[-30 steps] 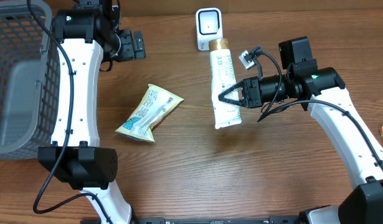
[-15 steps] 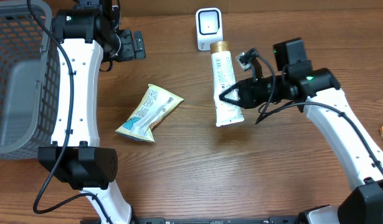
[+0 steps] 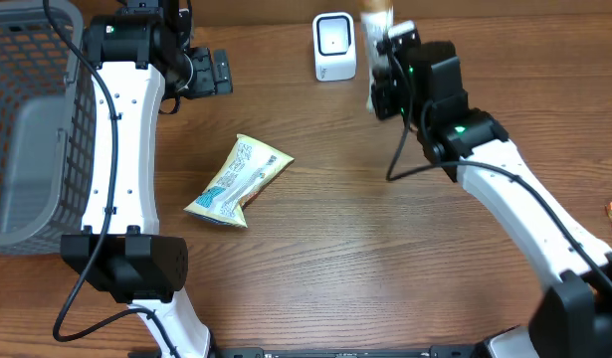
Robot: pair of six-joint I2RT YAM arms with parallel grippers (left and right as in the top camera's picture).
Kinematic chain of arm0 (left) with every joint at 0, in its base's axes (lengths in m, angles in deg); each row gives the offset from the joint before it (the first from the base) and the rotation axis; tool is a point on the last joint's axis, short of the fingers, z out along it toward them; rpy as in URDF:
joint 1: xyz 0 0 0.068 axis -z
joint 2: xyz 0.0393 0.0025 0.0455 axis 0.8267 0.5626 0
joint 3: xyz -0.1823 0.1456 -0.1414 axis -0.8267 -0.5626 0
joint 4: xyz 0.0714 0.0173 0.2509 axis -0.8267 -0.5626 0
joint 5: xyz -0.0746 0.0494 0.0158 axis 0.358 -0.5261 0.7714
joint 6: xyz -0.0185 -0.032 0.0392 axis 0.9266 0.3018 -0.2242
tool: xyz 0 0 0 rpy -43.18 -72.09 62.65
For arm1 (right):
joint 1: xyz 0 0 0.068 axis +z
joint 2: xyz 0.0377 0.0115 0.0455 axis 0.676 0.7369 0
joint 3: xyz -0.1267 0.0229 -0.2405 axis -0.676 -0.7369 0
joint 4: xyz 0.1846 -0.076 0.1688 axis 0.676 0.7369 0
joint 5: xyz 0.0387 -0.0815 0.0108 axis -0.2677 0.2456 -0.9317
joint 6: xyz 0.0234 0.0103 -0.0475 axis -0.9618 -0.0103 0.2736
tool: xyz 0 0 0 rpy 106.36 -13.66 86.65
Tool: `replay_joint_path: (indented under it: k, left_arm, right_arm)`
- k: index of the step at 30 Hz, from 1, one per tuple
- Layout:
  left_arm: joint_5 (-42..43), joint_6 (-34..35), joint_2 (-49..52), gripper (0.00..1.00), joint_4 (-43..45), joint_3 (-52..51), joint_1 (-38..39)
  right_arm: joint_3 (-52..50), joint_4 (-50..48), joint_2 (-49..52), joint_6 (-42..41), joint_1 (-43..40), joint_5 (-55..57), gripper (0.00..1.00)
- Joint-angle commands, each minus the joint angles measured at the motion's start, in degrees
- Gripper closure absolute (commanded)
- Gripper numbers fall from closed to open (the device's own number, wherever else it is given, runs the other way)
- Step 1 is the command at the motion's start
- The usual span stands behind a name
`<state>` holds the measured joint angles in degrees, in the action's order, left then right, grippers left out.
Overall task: Scan the item barcode
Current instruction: 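Hold the tube barcode in front of the scanner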
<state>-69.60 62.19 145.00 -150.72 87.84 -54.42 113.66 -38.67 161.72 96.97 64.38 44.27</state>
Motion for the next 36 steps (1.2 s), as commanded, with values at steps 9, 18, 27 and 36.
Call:
replay_joint_path:
  k: [9,18,27,36]
  left_arm:
    - [-0.33,0.79,-0.50,0.00,0.07,-0.20,-0.57]
    - [-0.33,0.79,-0.50,0.00,0.07,-0.20,-0.57]
    - [-0.33,0.79,-0.50,0.00,0.07,-0.20,-0.57]
    - [-0.33,0.81,-0.50,0.00,0.07,-0.20,-0.57]
  right_arm:
    - [1.84,-36.50,17.73,32.39,0.24,19.61,0.96]
    - [3.13,-54.27,29.05,54.07,-0.09,19.93,0.96]
    - [21.53,-49.53,39.98,54.93,-1.36,18.10,0.96]
    - [30.10,-43.74,47.19,65.24,-2.23,13.66,0.96]
